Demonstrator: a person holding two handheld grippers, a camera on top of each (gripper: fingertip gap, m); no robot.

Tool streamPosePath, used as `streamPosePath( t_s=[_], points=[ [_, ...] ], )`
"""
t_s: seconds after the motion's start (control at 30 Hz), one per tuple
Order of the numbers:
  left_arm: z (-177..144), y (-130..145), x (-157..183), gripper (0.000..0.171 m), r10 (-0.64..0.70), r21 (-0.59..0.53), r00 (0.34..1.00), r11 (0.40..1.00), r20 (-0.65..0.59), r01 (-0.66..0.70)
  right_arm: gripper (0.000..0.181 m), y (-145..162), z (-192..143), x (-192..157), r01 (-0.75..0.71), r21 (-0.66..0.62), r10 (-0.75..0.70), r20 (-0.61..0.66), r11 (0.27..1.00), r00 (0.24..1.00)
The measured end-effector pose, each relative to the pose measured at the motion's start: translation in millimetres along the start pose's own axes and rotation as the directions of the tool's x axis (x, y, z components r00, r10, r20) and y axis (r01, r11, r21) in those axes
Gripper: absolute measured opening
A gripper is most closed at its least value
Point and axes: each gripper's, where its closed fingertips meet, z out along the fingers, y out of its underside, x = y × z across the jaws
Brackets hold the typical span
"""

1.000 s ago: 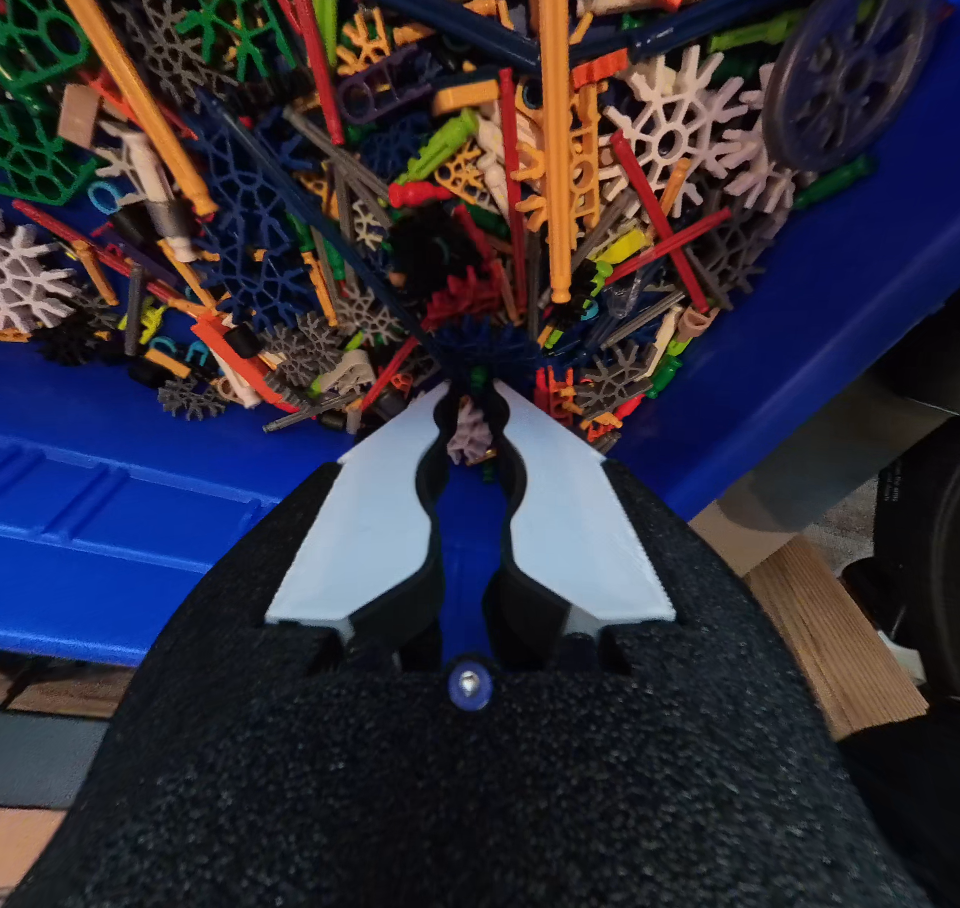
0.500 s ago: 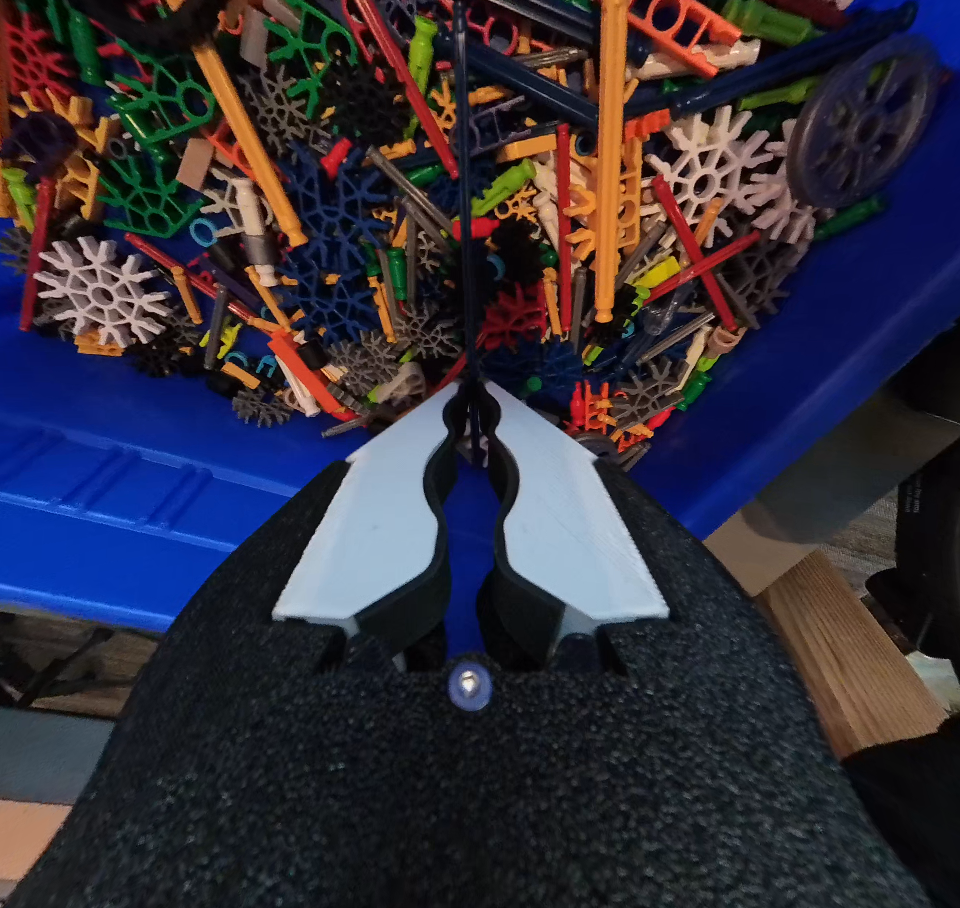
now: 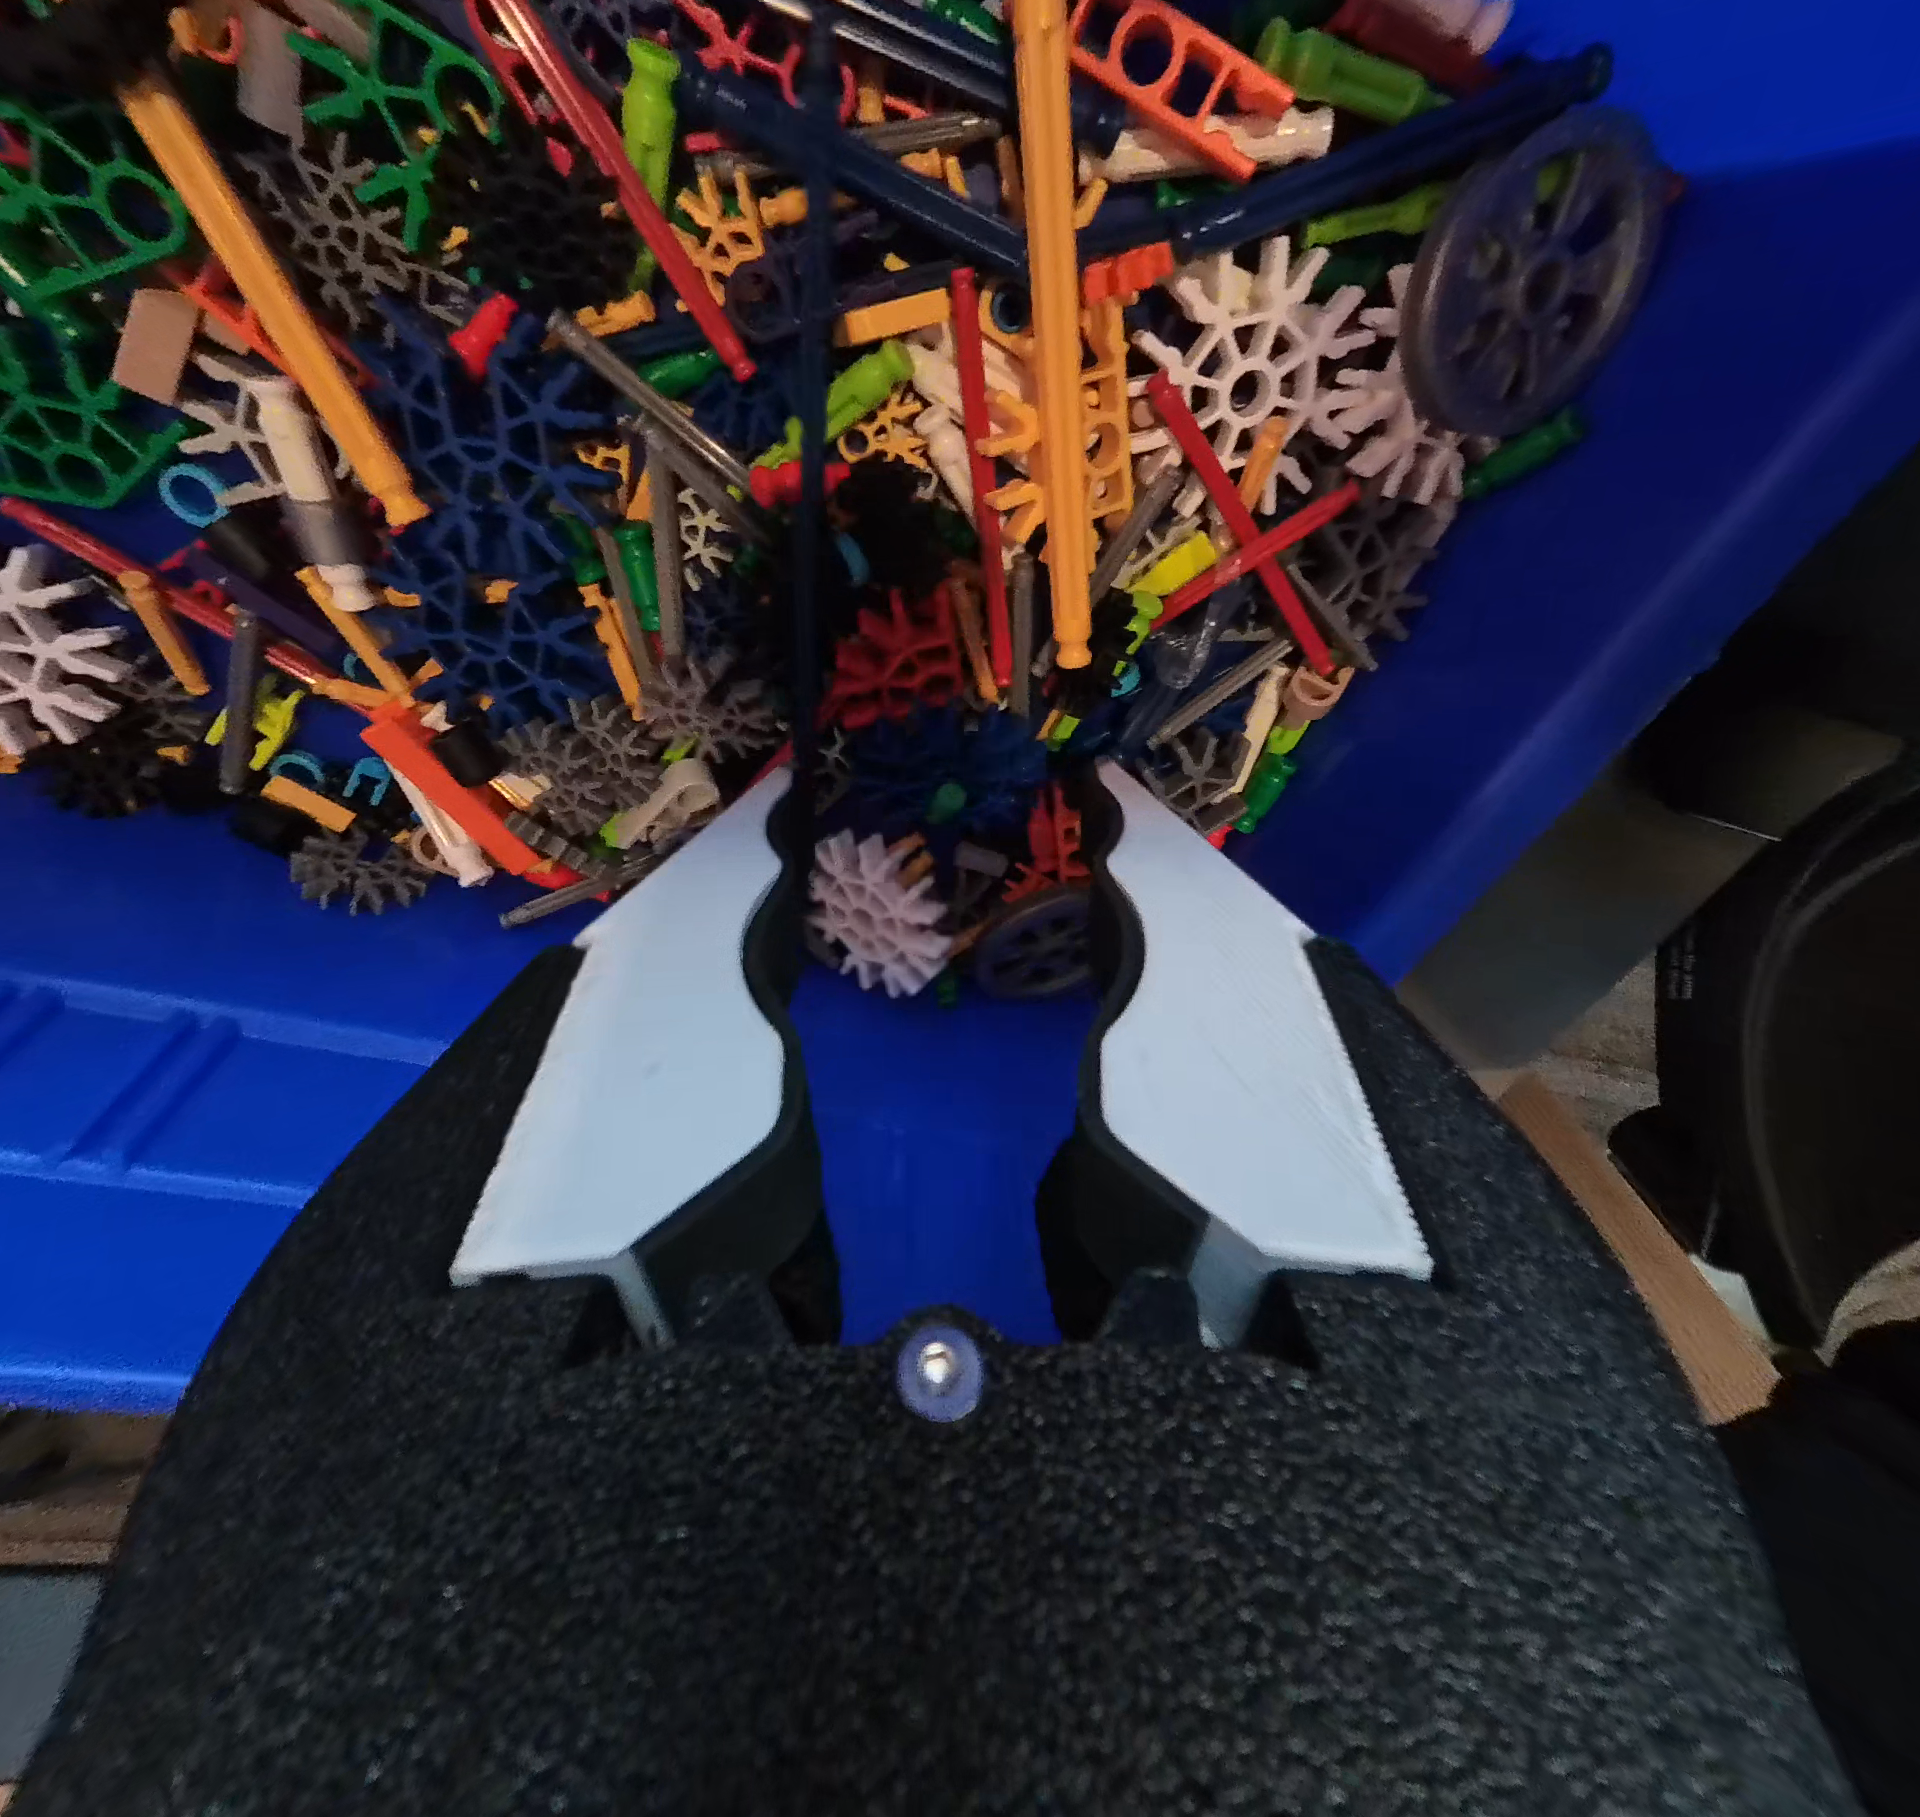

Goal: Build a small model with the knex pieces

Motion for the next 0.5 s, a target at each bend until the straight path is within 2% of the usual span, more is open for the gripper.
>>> streamPosePath(
  t_s=[0.17,0.5],
  points=[
    [3,1,-1,0.034,0.006,-0.018,1.0,1.0,0.03,-0.006,0.019,0,0,0,0.003,0.0,-0.003,0.0,1.0,1.0],
    [-5,-1,-15,0.034,-0.015,0.006,0.996,1.0,0.088,0.014,0.019,0,-1,0,0.001,-0.001,-0.001,0.003,1.0,1.0]
  ],
)
